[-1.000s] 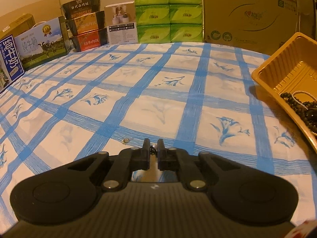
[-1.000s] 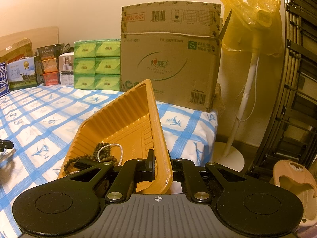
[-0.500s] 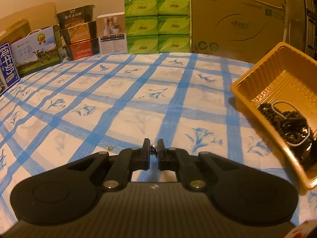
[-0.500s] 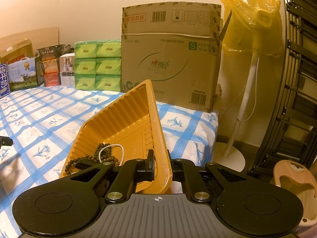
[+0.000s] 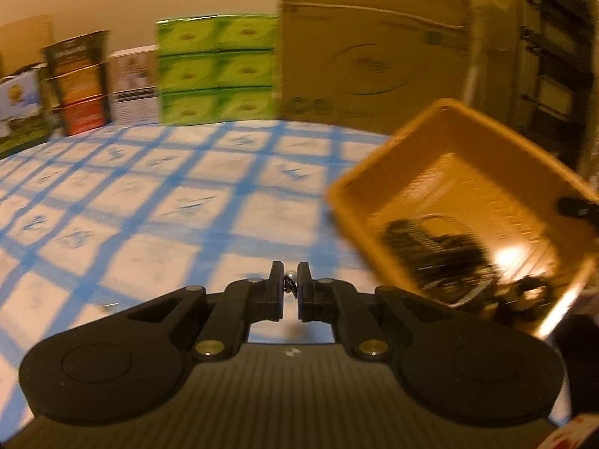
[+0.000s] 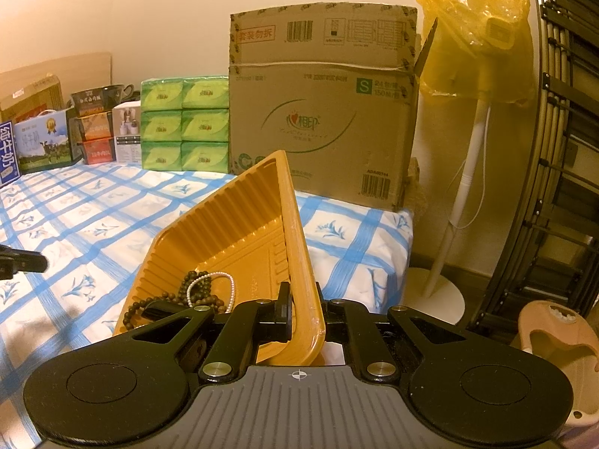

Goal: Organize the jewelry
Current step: 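Carry the silver stud into the orange tray and open the left tool, then move the left tool to the last silver stud and close on it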

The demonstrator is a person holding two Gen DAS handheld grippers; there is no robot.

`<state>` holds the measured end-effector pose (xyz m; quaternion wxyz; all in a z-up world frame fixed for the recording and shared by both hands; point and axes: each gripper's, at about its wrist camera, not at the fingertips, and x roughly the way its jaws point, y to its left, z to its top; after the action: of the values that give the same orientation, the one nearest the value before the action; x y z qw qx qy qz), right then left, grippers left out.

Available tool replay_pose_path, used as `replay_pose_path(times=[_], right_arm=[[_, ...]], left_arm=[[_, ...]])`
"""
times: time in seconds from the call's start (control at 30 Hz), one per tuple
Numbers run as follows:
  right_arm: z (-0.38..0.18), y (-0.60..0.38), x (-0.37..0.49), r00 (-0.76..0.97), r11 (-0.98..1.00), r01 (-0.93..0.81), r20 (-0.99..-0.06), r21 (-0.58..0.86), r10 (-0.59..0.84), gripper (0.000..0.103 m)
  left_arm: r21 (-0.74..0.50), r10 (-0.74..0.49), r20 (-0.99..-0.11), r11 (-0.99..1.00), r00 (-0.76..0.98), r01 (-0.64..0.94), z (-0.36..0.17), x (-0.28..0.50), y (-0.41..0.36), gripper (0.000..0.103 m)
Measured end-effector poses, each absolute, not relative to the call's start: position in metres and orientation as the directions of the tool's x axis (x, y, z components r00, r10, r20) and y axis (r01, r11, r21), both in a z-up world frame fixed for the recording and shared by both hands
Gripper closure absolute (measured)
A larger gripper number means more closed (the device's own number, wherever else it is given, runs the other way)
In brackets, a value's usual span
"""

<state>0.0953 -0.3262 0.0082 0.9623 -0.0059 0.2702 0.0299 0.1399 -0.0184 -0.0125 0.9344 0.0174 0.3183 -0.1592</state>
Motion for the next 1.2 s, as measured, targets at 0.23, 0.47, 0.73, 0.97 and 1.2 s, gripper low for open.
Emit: replay_pose_path(times=[0.23,0.47,0.73,0.97,1.2], right_arm=[[0.008,-0.325,0.095,0.852,0.998,-0.060,-0.521,0.008,0.056,0.095],[0.009,-0.324,0.096,0.852,0.998,-0.056,-0.521,0.020,0.058,0.095],[0.009,-0.326,0.096,0.851,0.998,-0.053,-0.522,0.030,0.061,0.095],[0.009,-0.327,0.096,0.851,0.998,-0.052,-0.522,0.032,0.061,0.095],[0.008,-0.328,0.097,0.850,0.998,-0.052,-0.524,0.034,0.062,0.095]], left_arm=[[-0.145,-0.451,-0.574,0.877,0.683,0.458,-0.006,0.138,-0.084,0.098],[-0.168,-0.535,-0.574,0.818,0.620,0.550,-0.009,0.137,-0.134,0.098],[-0.148,-0.533,-0.566,0.817,0.629,0.558,-0.011,0.132,-0.142,0.078],[-0.090,-0.386,-0.557,0.908,0.735,0.409,-0.010,0.127,-0.071,0.078],[0.047,-0.099,-0.579,0.987,0.810,0.155,-0.024,0.139,0.023,0.075]])
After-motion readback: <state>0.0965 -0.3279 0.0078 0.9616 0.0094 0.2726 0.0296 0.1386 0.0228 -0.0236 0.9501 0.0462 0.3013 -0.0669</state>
